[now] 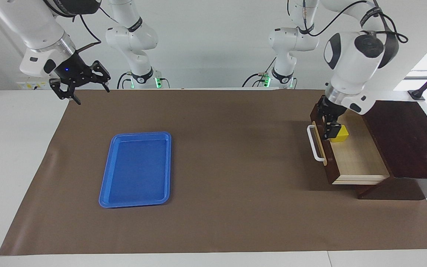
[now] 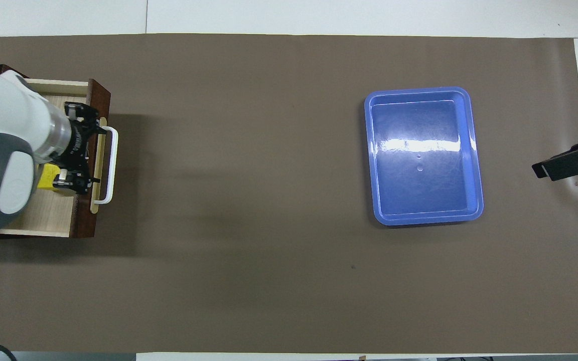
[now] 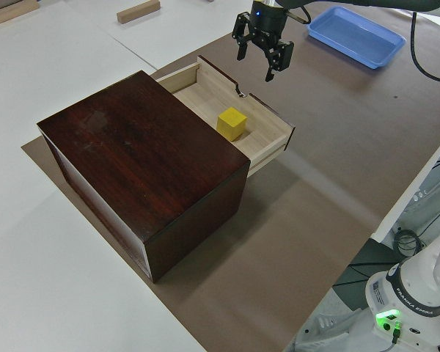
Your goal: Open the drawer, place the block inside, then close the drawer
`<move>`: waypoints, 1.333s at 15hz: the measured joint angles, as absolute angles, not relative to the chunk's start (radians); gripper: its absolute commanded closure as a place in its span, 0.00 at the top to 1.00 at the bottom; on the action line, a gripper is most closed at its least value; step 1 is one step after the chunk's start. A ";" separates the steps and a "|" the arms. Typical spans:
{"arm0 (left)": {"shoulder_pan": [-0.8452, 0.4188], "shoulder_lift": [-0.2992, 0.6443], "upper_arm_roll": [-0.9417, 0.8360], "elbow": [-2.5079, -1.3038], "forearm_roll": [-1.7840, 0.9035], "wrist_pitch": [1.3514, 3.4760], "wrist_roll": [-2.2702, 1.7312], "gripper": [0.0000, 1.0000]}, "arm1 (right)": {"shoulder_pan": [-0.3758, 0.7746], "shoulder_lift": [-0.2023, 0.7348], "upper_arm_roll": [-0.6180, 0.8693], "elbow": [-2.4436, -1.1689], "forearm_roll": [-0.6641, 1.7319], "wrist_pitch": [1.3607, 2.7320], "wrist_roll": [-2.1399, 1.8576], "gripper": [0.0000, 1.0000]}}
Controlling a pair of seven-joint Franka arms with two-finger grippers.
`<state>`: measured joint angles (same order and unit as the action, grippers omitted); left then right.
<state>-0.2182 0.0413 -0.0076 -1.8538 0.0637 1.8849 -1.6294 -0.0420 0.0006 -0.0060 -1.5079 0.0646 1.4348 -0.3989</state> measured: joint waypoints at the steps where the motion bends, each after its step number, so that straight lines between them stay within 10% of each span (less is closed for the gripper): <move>1: -0.238 0.053 -0.009 -1.877 0.077 1.905 -1.641 1.00 | -0.042 -0.008 -0.007 -1.507 0.036 1.421 -0.352 1.00; 20: 0.077 0.089 0.017 -1.944 0.245 2.110 -1.440 1.00 | -0.042 -0.057 -0.007 -1.613 -0.027 1.479 -0.068 1.00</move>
